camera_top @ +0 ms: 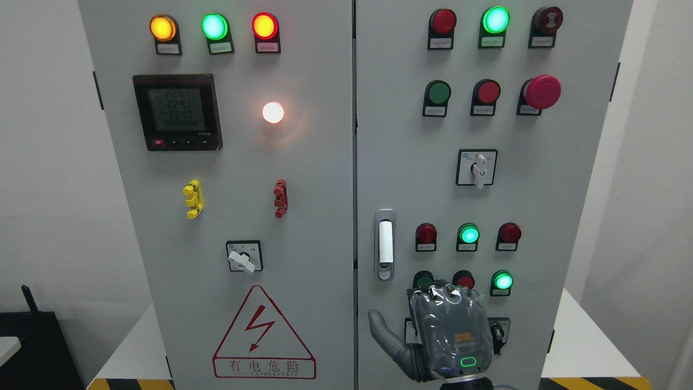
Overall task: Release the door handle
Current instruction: 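Move the right hand up beside the silver latch handle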
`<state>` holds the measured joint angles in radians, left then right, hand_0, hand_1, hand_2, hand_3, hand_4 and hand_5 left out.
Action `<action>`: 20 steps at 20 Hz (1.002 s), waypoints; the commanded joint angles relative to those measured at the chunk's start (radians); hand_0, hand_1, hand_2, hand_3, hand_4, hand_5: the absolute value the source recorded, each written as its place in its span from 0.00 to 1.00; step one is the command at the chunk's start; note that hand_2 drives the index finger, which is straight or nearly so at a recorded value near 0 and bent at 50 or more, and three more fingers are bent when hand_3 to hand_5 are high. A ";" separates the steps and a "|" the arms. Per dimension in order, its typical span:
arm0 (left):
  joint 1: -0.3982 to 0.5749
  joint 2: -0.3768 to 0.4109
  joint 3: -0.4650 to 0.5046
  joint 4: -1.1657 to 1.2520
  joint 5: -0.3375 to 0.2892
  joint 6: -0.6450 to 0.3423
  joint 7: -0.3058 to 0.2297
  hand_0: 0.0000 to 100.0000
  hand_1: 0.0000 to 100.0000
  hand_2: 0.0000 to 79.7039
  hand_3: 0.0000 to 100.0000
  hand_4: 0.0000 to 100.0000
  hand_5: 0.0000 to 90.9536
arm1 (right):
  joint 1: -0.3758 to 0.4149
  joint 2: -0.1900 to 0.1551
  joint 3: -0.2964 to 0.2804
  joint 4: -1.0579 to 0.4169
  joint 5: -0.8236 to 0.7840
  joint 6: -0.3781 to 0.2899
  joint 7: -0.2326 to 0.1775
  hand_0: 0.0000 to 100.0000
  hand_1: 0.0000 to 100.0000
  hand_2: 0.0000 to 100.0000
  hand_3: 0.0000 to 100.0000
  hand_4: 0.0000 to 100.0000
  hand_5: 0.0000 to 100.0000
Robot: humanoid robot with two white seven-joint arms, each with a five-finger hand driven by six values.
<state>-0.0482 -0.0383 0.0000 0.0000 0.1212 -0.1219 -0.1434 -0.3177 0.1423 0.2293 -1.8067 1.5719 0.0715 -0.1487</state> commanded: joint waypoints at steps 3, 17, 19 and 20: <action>0.001 0.000 0.011 0.017 0.000 0.001 0.001 0.12 0.39 0.00 0.00 0.00 0.00 | -0.064 -0.001 -0.010 0.012 0.020 0.002 0.040 0.18 0.00 0.99 1.00 1.00 0.95; -0.001 0.000 0.011 0.017 0.000 -0.001 0.001 0.12 0.39 0.00 0.00 0.00 0.00 | -0.101 0.006 -0.016 0.030 0.063 0.047 0.120 0.23 0.00 0.98 1.00 1.00 0.95; -0.001 0.000 0.011 0.017 0.000 0.001 0.001 0.12 0.39 0.00 0.00 0.00 0.00 | -0.101 0.008 -0.010 0.030 0.063 0.062 0.121 0.24 0.00 0.98 1.00 1.00 0.95; -0.001 0.000 0.011 0.017 0.000 0.001 0.001 0.12 0.39 0.00 0.00 0.00 0.00 | -0.101 0.008 -0.007 0.030 0.062 0.067 0.121 0.25 0.00 0.98 1.00 1.00 0.95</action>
<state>-0.0486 -0.0383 0.0000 0.0000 0.1212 -0.1219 -0.1434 -0.4113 0.1463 0.2165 -1.7832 1.6310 0.1245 -0.0313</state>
